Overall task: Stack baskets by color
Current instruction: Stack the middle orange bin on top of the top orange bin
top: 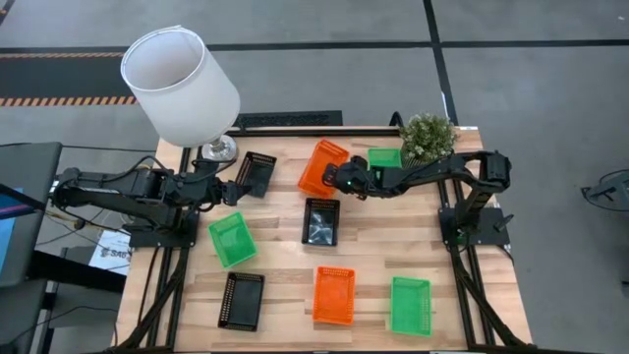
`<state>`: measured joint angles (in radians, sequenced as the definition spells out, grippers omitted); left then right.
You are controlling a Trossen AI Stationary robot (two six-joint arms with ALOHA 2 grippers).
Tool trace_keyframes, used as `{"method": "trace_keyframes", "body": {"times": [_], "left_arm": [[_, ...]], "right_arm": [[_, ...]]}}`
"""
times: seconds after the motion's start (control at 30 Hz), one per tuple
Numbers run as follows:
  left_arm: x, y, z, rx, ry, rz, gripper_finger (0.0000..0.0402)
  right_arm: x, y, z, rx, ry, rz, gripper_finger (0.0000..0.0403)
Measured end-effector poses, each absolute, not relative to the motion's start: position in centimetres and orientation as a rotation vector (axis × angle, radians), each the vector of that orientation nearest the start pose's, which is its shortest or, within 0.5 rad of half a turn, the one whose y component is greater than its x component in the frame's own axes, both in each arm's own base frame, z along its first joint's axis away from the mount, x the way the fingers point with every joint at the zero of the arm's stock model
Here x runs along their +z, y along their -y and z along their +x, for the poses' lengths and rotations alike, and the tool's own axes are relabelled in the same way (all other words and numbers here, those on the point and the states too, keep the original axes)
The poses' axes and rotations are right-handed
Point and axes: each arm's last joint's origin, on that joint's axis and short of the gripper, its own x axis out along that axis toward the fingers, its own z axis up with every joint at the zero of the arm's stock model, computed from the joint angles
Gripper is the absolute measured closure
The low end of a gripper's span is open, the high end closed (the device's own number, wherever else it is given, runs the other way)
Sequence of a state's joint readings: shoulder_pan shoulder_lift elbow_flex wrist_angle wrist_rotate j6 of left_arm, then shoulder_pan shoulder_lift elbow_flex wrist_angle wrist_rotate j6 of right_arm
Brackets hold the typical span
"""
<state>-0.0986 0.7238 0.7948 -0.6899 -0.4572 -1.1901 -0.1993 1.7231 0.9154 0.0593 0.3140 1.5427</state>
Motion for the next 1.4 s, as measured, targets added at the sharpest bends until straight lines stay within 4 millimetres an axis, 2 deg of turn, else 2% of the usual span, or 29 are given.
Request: {"method": "trace_keyframes", "body": {"times": [0.43, 0.9, 1.2, 1.4], "left_arm": [[30.1, 0.1, 13.9, 0.641, -0.323, -0.946, 0.0150], [30.1, 0.1, 13.9, 0.643, -0.321, -0.946, 0.0150], [30.1, 0.1, 13.9, 0.645, -0.318, -0.950, 0.0150], [30.1, 0.1, 13.9, 0.648, -0.313, -0.963, 0.0150]], "right_arm": [[16.1, 7.8, 33.2, -0.940, -0.296, 1.387, 0.0323], [16.2, 8.6, 33.1, -0.934, -0.288, 1.402, 0.0242], [18.0, 8.9, 33.1, -0.834, -0.249, 1.353, 0.0190], [18.7, 8.9, 32.5, -0.824, -0.291, 1.324, 0.0184]]}}
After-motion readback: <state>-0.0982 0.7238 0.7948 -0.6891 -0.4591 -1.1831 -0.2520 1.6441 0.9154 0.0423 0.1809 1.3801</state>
